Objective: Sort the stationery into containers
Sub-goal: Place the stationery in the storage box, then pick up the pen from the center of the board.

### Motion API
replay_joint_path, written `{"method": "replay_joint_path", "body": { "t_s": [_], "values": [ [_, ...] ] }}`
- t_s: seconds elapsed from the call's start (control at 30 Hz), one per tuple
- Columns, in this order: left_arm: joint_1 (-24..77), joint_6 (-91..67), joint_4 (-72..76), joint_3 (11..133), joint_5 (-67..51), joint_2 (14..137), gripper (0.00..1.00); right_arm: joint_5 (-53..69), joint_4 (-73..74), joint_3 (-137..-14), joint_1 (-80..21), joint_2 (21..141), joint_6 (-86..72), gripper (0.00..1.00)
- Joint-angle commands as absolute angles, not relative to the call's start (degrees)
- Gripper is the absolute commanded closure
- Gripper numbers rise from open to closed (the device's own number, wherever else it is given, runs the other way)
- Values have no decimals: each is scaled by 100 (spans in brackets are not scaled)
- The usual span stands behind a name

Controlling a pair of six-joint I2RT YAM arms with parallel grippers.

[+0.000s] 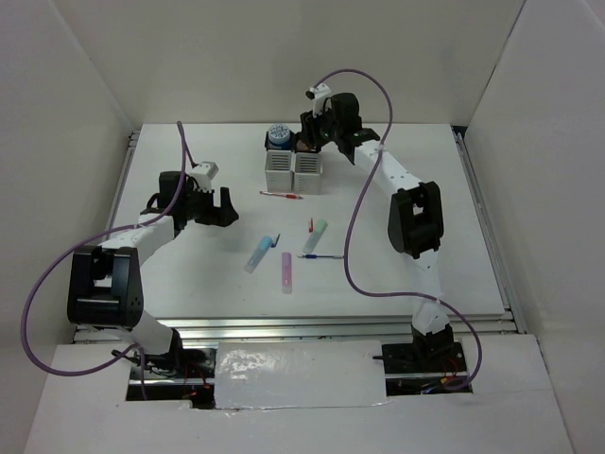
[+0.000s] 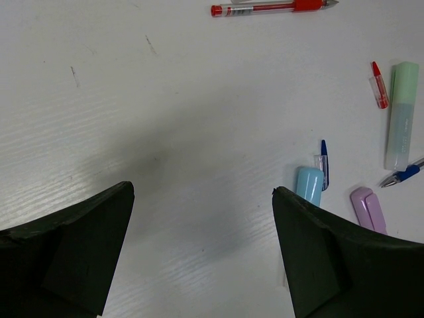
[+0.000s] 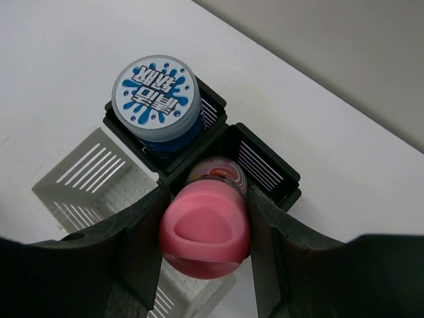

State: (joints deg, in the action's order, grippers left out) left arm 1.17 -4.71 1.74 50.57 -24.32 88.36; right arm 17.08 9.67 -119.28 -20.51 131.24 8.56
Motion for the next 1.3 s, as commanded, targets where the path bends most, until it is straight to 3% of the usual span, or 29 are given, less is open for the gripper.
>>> {"method": "replay_joint_path", "body": {
  "t_s": [0.0, 0.13, 0.33, 0.53, 0.73, 0.93, 1.27],
  "values": [
    [149, -369, 308, 5150, -2593, 8772, 2, 1670, 571, -12129, -2136, 13052, 905, 49],
    [211, -325, 299, 5133, -2619, 8736, 2, 1643, 659, -12225, -2136, 12973, 809, 35],
    [500, -167, 176, 5150, -2575, 8631, 2, 1521, 870, -12173, -2110, 12569, 940, 26],
    [1158, 351, -570, 5256, -1873, 8464, 8, 1600, 1046, -11550, -1908, 11664, 818, 27],
    [1713, 422, -1476, 5502, -1100, 8700, 14, 1714, 1248, -9917, -1565, 10188, 624, 29],
    [2065, 378, -1889, 5774, -1054, 9052, 15, 1828, 1432, -7931, -1117, 8625, 571, 29],
    [2750, 290, -2592, 6634, -555, 10176, 19, 2030, 1740, -6425, -739, 7304, 457, 30]
  ]
}}
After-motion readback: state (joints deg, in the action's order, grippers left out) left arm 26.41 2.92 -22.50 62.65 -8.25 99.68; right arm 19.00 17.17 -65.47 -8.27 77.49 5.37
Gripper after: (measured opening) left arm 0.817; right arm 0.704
